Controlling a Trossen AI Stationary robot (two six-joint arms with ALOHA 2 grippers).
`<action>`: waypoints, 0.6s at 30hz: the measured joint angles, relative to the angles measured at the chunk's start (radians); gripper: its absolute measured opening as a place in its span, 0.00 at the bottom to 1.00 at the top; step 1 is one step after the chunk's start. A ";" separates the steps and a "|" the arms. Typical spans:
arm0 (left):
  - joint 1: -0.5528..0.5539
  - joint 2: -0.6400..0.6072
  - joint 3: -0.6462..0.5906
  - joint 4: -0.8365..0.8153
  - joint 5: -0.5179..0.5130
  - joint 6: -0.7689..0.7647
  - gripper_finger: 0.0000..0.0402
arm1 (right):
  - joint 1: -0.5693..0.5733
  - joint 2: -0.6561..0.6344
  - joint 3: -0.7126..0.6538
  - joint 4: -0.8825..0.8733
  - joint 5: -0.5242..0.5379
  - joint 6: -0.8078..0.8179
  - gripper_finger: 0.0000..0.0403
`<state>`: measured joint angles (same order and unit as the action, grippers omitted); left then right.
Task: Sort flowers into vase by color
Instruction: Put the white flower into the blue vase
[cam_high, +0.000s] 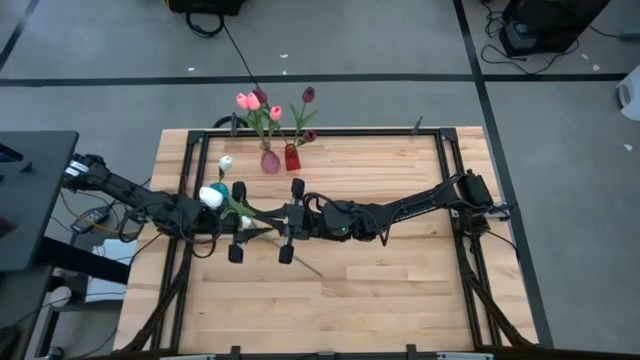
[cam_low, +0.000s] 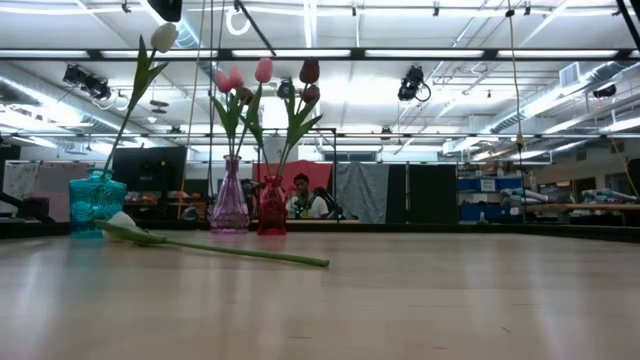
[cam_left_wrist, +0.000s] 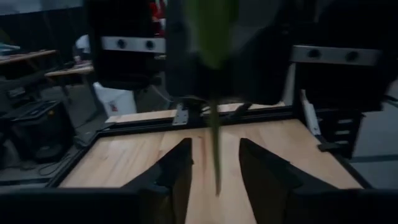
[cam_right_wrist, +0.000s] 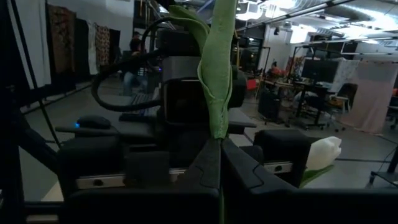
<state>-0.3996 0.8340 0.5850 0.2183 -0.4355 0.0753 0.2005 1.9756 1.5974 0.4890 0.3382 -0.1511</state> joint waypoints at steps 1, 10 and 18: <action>0.000 -0.001 0.000 0.002 -0.012 0.000 0.31 | 0.000 0.000 0.000 -0.003 0.000 0.001 0.02; 0.000 -0.003 0.000 0.027 -0.017 -0.008 0.03 | 0.000 0.001 0.000 -0.043 0.001 0.025 0.03; 0.000 -0.106 0.033 -0.157 -0.022 -0.075 0.03 | 0.013 -0.016 0.000 -0.133 0.077 0.012 0.21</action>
<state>-0.3993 0.7284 0.6177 0.0615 -0.4576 0.0005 0.2134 1.9593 1.5974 0.3556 0.4149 -0.1388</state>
